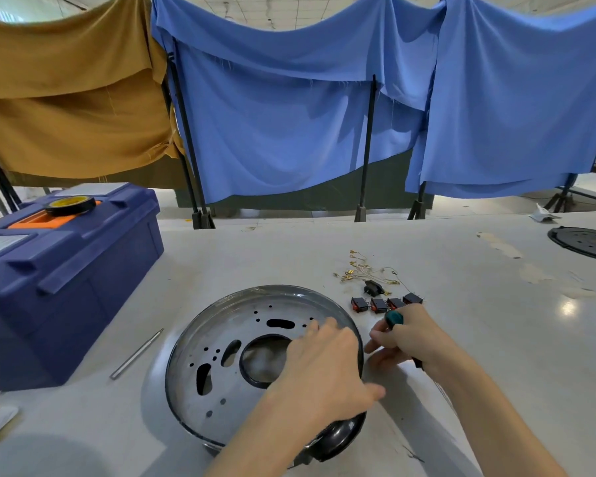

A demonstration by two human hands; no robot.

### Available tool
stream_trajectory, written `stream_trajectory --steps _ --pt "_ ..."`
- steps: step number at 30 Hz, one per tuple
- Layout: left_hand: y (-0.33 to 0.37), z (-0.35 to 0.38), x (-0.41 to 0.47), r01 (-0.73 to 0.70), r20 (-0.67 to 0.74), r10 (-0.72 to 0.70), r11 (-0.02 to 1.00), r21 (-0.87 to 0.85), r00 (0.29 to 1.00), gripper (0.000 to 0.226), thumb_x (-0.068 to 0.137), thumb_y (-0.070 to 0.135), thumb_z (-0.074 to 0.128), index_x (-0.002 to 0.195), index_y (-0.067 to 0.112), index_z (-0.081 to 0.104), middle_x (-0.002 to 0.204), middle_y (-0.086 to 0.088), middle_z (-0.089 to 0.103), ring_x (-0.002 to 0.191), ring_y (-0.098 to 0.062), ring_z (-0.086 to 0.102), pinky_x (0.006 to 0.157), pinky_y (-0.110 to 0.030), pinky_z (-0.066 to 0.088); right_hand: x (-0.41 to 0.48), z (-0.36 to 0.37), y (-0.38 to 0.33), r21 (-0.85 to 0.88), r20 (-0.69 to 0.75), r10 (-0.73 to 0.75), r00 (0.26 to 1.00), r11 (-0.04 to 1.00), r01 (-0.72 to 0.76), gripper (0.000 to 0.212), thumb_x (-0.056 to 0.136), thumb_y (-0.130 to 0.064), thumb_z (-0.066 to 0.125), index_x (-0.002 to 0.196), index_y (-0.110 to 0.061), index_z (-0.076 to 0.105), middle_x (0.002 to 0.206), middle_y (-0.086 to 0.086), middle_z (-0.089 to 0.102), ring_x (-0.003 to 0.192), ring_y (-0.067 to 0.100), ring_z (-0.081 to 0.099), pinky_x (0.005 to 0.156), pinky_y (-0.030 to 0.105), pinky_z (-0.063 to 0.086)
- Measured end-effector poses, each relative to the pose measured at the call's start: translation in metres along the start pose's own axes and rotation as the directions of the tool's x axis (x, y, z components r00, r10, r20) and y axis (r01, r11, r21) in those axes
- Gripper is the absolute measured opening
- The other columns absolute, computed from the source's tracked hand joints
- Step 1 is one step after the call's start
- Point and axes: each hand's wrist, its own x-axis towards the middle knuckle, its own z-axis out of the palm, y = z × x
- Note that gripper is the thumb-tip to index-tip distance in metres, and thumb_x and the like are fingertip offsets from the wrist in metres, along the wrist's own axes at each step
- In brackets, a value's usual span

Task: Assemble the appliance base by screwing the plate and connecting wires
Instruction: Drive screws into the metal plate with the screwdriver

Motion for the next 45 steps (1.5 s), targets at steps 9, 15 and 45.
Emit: stream_trajectory --steps 9,15,45 --pt "0.016 0.003 -0.006 0.032 -0.028 -0.031 0.998 0.05 0.999 0.009 0.088 0.02 0.049 0.087 0.018 0.041 0.11 -0.008 0.046 0.106 -0.029 0.045 0.084 -0.04 0.032 -0.007 0.011 -0.002 0.153 0.146 -0.017 0.989 0.988 -0.006 0.013 0.088 0.016 0.056 0.078 0.009 0.062 0.06 0.019 0.068 0.055 0.026 0.071 0.05 0.028 0.056" --pt "0.005 0.001 -0.004 0.082 -0.029 -0.082 0.996 -0.023 0.996 0.012 0.092 0.023 0.049 0.087 0.017 0.041 0.106 -0.004 0.041 0.105 -0.025 0.047 0.07 -0.033 0.033 -0.005 0.01 0.002 0.299 0.243 -0.021 0.97 0.953 -0.054 0.013 0.088 0.02 0.053 0.081 0.011 0.06 0.071 0.024 0.069 0.068 0.036 0.072 0.06 0.035 0.06" --pt "-0.024 0.002 -0.002 0.106 -0.144 -0.127 0.984 -0.142 0.981 0.031 0.082 0.041 0.06 0.109 0.025 0.065 0.122 0.008 0.037 0.115 -0.015 0.037 0.074 -0.032 0.041 -0.004 0.015 0.002 0.402 0.359 0.057 0.932 0.891 -0.209 0.008 0.089 0.016 0.056 0.086 0.009 0.06 0.088 0.032 0.07 0.073 0.039 0.073 0.057 0.038 0.06"
